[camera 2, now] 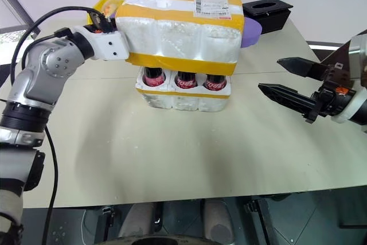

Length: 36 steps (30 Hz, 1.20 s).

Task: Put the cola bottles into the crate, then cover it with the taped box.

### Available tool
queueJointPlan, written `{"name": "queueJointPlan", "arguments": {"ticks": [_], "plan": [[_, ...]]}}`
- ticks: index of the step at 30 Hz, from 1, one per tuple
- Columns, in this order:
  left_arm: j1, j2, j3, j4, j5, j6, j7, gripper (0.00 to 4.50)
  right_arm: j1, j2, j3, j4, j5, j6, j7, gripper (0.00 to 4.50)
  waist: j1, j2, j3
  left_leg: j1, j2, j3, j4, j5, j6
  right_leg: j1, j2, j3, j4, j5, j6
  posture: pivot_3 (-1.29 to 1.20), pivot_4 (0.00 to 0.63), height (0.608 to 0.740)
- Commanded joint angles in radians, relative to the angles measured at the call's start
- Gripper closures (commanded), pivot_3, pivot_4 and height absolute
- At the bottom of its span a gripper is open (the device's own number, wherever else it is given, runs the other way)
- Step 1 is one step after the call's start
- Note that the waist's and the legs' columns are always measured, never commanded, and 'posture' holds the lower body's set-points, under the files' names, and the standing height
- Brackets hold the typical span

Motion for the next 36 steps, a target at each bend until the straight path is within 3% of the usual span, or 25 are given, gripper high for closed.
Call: {"name": "queueJointPlan", "arguments": {"ticks": [1, 10, 15, 16, 17, 22, 30, 36], "plan": [[-0.035, -0.002, 0.008, -0.014, 0.012, -0.028, 0.029, 4.02, -0.010, 0.003, -0.033, -0.016, 0.021, -0.012, -0.012, 0.00, -0.001, 0.000, 0.000, 0.000, 0.000, 0.000, 0.000, 0.000, 0.000, 0.000, 0.000, 0.000, 0.000, 0.000, 0.001, 0.00, 0.150, 0.740], [0.143, 0.046, 0.024, -0.099, 0.019, -0.033, 0.010, 4.02, 0.003, 0.013, -0.035, -0.024, 0.029, -0.017, -0.029, 0.00, 0.000, 0.000, 0.000, 0.000, 0.000, 0.000, 0.000, 0.000, 0.000, 0.000, 0.000, 0.000, 0.000, 0.001, 0.001, 0.00, 0.150, 0.740], [0.171, 0.034, 0.017, -0.114, 0.028, -0.023, 0.025, 4.02, -0.012, 0.010, -0.012, -0.015, 0.021, -0.023, -0.028, 0.00, 0.001, 0.000, 0.000, 0.000, 0.000, 0.000, 0.000, 0.000, 0.000, 0.000, 0.000, 0.000, 0.000, 0.000, -0.001, 0.00, 0.150, 0.740], [0.169, 0.028, 0.014, -0.109, 0.028, -0.025, 0.032, 3.00, -0.015, 0.010, -0.006, -0.016, 0.021, -0.024, -0.029, 0.00, 0.000, 0.000, 0.000, 0.000, 0.000, 0.000, 0.000, 0.000, 0.000, 0.000, 0.000, 0.000, 0.000, 0.000, -0.001, 0.00, 0.150, 0.740], [0.165, 0.024, 0.010, -0.103, 0.029, -0.028, 0.037, 2.70, -0.019, 0.010, -0.001, -0.015, 0.020, -0.025, -0.030, 0.00, -0.001, 0.000, 0.000, 0.001, 0.000, 0.000, 0.000, 0.000, 0.000, 0.000, 0.000, 0.000, 0.000, 0.000, -0.001, 0.00, 0.150, 0.740], [0.164, 0.040, -0.005, -0.085, 0.072, -0.097, 0.067, 0.07, -0.024, 0.015, 0.012, -0.019, 0.022, -0.023, -0.033, 0.00, 0.000, 0.000, 0.000, 0.000, 0.000, 0.000, 0.000, 0.000, 0.000, 0.000, 0.000, 0.000, 0.000, 0.000, -0.001, 0.00, 0.150, 0.740], [0.266, 0.119, 0.055, -0.129, 0.066, -0.163, 0.108, 0.07, -0.017, 0.027, 0.019, -0.018, 0.022, -0.023, -0.036, 0.00, -0.002, 0.000, 0.000, 0.001, 0.000, 0.000, 0.000, 0.000, 0.000, 0.000, 0.000, 0.000, 0.000, 0.000, -0.001, 0.00, 0.150, 0.740], [0.440, 0.218, 0.159, -0.225, -0.151, -0.272, 0.023, 0.07, -0.022, 0.026, 0.032, 0.004, 0.009, -0.027, -0.016, 0.00, -0.001, 0.000, 0.000, 0.001, 0.000, 0.000, -0.001, 0.000, 0.000, 0.000, 0.000, 0.001, 0.000, 0.000, -0.001, 0.00, 0.150, 0.740]]}}
